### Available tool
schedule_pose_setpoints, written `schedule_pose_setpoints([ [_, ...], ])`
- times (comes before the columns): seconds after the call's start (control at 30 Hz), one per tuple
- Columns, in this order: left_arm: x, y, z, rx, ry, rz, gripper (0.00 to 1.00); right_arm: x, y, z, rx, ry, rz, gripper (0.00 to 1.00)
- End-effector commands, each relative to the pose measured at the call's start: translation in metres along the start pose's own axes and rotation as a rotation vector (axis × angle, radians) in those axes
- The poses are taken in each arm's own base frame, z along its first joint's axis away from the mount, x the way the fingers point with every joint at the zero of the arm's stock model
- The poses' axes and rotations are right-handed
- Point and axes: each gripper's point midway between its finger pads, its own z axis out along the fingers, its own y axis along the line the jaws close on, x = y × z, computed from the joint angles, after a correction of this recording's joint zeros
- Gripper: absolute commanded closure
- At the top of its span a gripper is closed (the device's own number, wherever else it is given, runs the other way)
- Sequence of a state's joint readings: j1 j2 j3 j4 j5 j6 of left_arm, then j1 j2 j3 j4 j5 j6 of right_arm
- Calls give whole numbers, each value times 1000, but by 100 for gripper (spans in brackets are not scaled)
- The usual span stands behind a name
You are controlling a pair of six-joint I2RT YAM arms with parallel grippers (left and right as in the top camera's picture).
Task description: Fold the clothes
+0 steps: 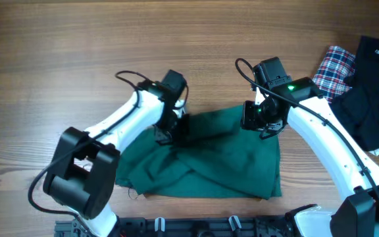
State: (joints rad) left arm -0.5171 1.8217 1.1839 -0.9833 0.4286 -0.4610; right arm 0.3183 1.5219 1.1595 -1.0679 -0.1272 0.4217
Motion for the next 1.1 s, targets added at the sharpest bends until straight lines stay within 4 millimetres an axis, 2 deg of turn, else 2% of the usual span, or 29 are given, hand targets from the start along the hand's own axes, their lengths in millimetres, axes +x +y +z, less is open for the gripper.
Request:
schedule_pose_setpoints([
  [0.0, 37, 1, 8, -56, 125, -46, 96, 2, 1, -2, -10, -5, -4, 54],
  [0.13, 70, 12, 5, -138, 239, -72, 96, 2, 1, -2, -10, -5, -5, 54],
  [0.3, 94, 15, 7, -194, 307, -31, 96, 1, -3, -2, 13, -12, -3, 55],
  [0.4, 85, 20, 8, -245, 243, -14, 96, -3, -6, -3, 21, -30, 4, 53],
  [0.47, 74, 31, -1, -289, 172, -87, 96, -7, -11, -4, 21, -38, 25, 45],
  [0.57, 59, 63, -27, -382, 67, -218, 96, -14, -26, -6, 26, -47, 80, 44],
  [0.67, 54, 84, -57, -353, 9, -307, 92, -20, -41, -8, 31, -55, 130, 44],
  [0.7, 54, 89, -66, -334, -7, -340, 89, -21, -45, -9, 32, -58, 145, 43],
  [0.73, 56, 94, -75, -321, -19, -367, 82, -23, -49, -9, 33, -63, 156, 41],
  [0.77, 60, 98, -82, -311, -24, -391, 71, -24, -48, -9, 22, -66, 141, 40],
  [0.83, 67, 102, -89, -308, -22, -411, 58, -26, -39, -10, -28, -65, 85, 39],
  [0.87, 74, 102, -89, -301, -9, -413, 44, -26, -35, -10, -55, -63, 66, 37],
  [0.9, 81, 99, -83, -282, 23, -415, 38, -26, -34, -10, -55, -63, 62, 36],
  [0.93, 88, 98, -77, -276, 54, -416, 37, -26, -35, -10, -55, -62, 61, 36],
  [0.97, 97, 103, -67, -291, 90, -426, 32, -26, -35, -10, -54, -60, 59, 36],
  [1.07, 113, 120, -47, -324, 144, -491, 31, -24, -35, -9, -52, -55, 56, 36],
])
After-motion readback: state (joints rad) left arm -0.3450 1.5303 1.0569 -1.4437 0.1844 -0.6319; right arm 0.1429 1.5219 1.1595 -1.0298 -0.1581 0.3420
